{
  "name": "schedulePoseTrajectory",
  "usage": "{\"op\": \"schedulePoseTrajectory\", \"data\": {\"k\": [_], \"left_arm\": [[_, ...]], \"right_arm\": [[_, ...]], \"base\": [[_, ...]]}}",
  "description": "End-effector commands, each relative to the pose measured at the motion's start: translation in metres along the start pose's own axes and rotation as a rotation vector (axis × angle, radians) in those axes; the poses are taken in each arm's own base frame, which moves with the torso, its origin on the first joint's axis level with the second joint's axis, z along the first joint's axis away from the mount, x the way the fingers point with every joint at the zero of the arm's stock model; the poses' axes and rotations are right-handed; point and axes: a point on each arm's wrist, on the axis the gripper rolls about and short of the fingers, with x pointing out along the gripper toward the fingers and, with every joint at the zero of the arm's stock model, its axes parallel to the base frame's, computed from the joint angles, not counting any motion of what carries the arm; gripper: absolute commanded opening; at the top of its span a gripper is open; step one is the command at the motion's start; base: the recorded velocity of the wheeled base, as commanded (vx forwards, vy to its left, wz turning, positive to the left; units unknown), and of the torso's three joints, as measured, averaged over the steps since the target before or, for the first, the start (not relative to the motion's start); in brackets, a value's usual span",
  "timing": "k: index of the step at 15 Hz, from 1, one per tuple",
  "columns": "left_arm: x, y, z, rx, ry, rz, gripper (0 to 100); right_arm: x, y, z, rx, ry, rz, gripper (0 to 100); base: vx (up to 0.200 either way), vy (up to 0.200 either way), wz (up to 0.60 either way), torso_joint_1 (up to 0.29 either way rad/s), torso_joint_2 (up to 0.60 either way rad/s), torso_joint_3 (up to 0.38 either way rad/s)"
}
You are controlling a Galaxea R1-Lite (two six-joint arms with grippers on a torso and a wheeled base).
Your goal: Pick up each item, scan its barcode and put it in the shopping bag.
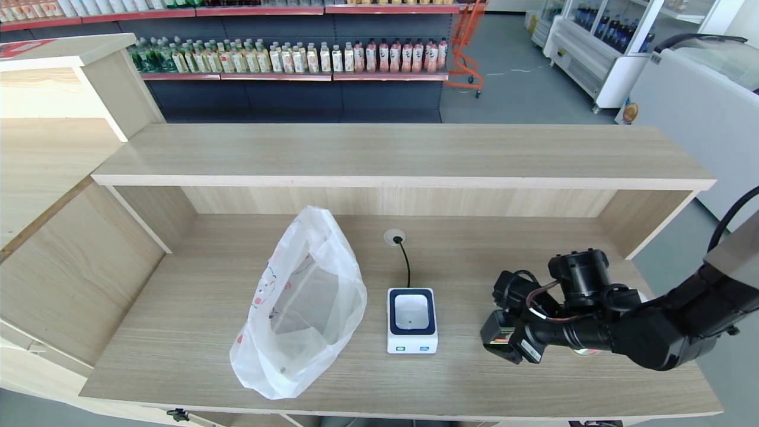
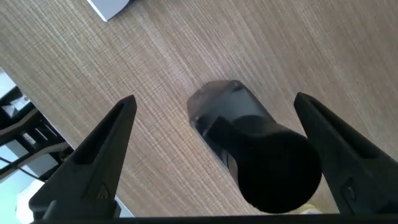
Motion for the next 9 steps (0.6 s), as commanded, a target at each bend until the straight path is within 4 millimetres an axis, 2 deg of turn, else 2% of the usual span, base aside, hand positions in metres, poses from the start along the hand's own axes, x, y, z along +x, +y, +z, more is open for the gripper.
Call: {"op": "schedulePoseTrajectory", "data": {"k": [1, 8, 9], "left_arm": [[0.000, 0.000, 0.000, 0.000, -0.001, 0.000, 100], [0.000, 0.000, 0.000, 0.000, -0.001, 0.000, 100], [0.000, 0.000, 0.000, 0.000, -0.001, 0.000, 100]], "right_arm": [[0.010, -0.001, 0.003, -0.003, -0.014, 0.015, 100], [0.025, -0.001, 0.004, -0.007, -0.022, 0.038, 100], [0.025, -0.002, 0.005, -0.009, -0.027, 0.036, 0]], "base": [[0.000, 0.000, 0.00, 0.000, 0.00, 0.000], [0.000, 0.000, 0.00, 0.000, 0.00, 0.000], [0.000, 0.000, 0.00, 0.000, 0.00, 0.000]]}}
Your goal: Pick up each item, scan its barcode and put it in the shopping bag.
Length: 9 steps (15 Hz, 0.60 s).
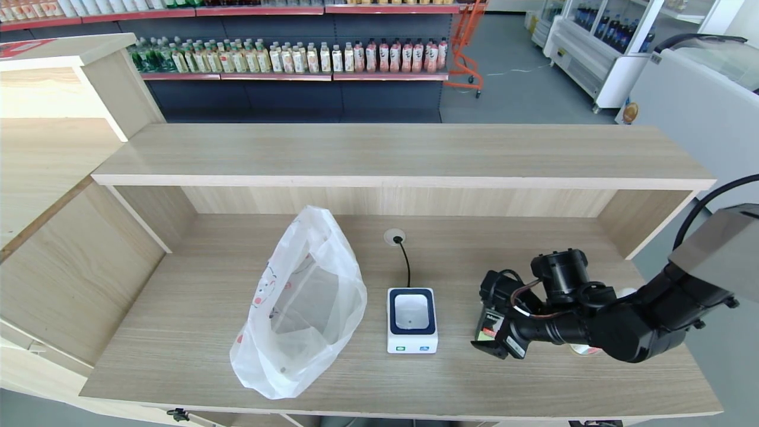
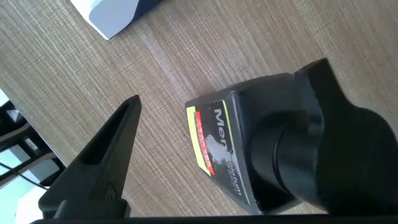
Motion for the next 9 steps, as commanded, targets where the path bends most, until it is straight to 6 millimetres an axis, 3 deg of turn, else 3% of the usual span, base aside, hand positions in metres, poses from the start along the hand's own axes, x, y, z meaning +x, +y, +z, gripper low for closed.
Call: {"op": "schedulePoseTrajectory", "data": {"k": [1, 6, 9], "left_arm": [[0.000, 0.000, 0.000, -0.001, 0.001, 0.000, 100], [0.000, 0.000, 0.000, -0.001, -0.001, 0.000, 100], [0.000, 0.000, 0.000, -0.001, -0.001, 0.000, 100]], "right_arm": [[0.002, -0.004, 0.005, -0.004, -0.016, -0.008, 0], [-0.003, 0.001, 0.006, 0.046, -0.018, 0.000, 0], [-0.028, 0.002, 0.009, 0.069, -0.050, -0.036, 0]], "base": [[0.000, 0.000, 0.00, 0.000, 0.00, 0.000], [0.000, 0.000, 0.00, 0.000, 0.00, 0.000], [0.000, 0.000, 0.00, 0.000, 0.00, 0.000]]}}
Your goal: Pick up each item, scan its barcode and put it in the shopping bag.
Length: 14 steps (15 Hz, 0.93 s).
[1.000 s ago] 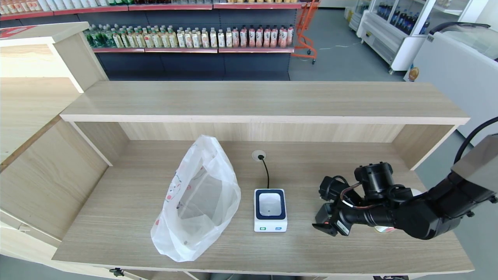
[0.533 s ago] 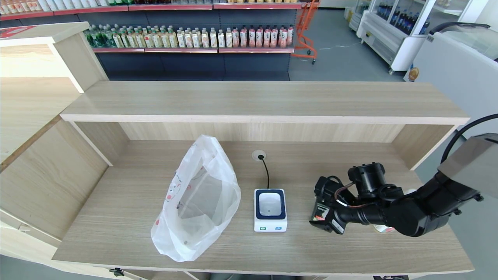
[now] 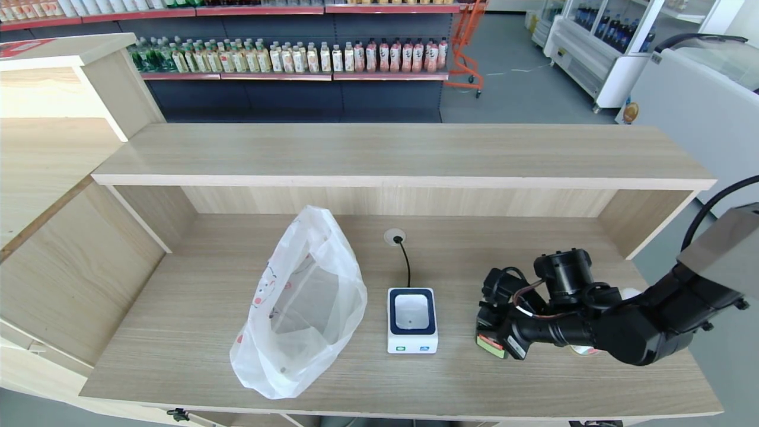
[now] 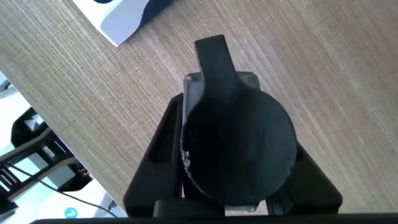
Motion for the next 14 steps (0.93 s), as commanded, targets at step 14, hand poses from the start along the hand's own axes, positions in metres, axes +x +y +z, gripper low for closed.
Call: {"op": "schedulePoseTrajectory", "data": {"k": [14], "left_arm": [[0.000, 0.000, 0.000, 0.000, -0.001, 0.000, 100]], "right_arm": [[-0.122, 0.042, 0.010, -1.282, -0.578, -0.038, 0]], "base": [[0.000, 0.000, 0.00, 0.000, 0.00, 0.000]]}}
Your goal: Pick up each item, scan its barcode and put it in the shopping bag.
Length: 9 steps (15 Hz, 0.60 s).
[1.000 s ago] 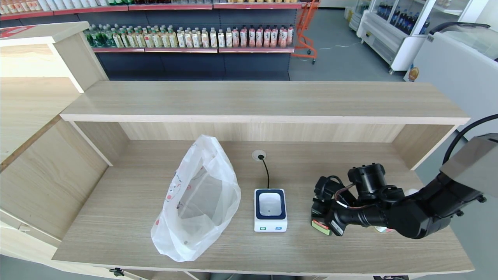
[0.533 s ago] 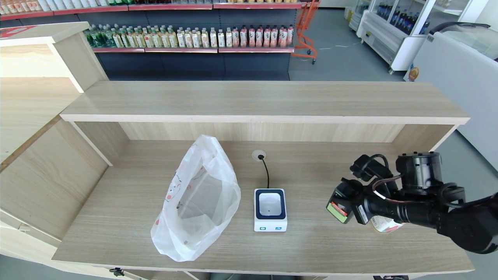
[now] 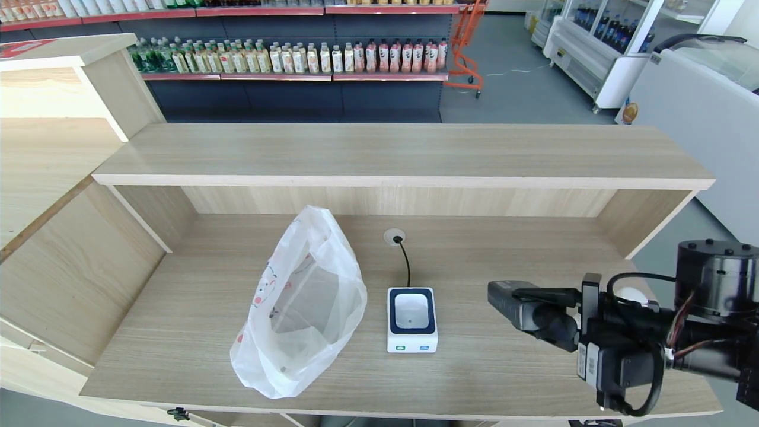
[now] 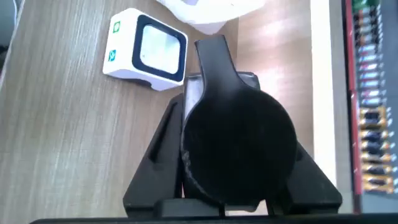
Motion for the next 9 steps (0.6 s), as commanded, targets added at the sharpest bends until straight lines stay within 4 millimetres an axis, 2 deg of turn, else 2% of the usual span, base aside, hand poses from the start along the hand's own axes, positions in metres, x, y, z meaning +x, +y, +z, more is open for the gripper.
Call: {"op": "schedulePoseTrajectory", "data": {"k": [1, 2, 4, 6, 9], "left_arm": [[0.000, 0.000, 0.000, 0.000, -0.001, 0.000, 100], [0.000, 0.000, 0.000, 0.000, 0.001, 0.000, 100], [0.000, 0.000, 0.000, 0.000, -0.001, 0.000, 100], [0.000, 0.000, 0.000, 0.000, -0.001, 0.000, 100], [0.000, 0.000, 0.000, 0.000, -0.001, 0.000, 100]], "right_arm": [[0.012, 0.017, 0.018, -0.477, -0.231, 0.097, 0], [0.022, 0.026, 0.031, -0.614, -0.326, 0.124, 0], [0.034, 0.036, 0.047, -0.731, -0.436, 0.146, 0], [0.038, 0.034, 0.050, -0.771, -0.460, 0.132, 0], [0.043, 0.021, 0.060, -0.908, -0.560, -0.032, 0]], "base": [[0.000, 0.000, 0.00, 0.000, 0.00, 0.000], [0.000, 0.000, 0.00, 0.000, 0.00, 0.000], [0.000, 0.000, 0.00, 0.000, 0.00, 0.000], [0.000, 0.000, 0.00, 0.000, 0.00, 0.000], [0.000, 0.000, 0.00, 0.000, 0.00, 0.000]]}}
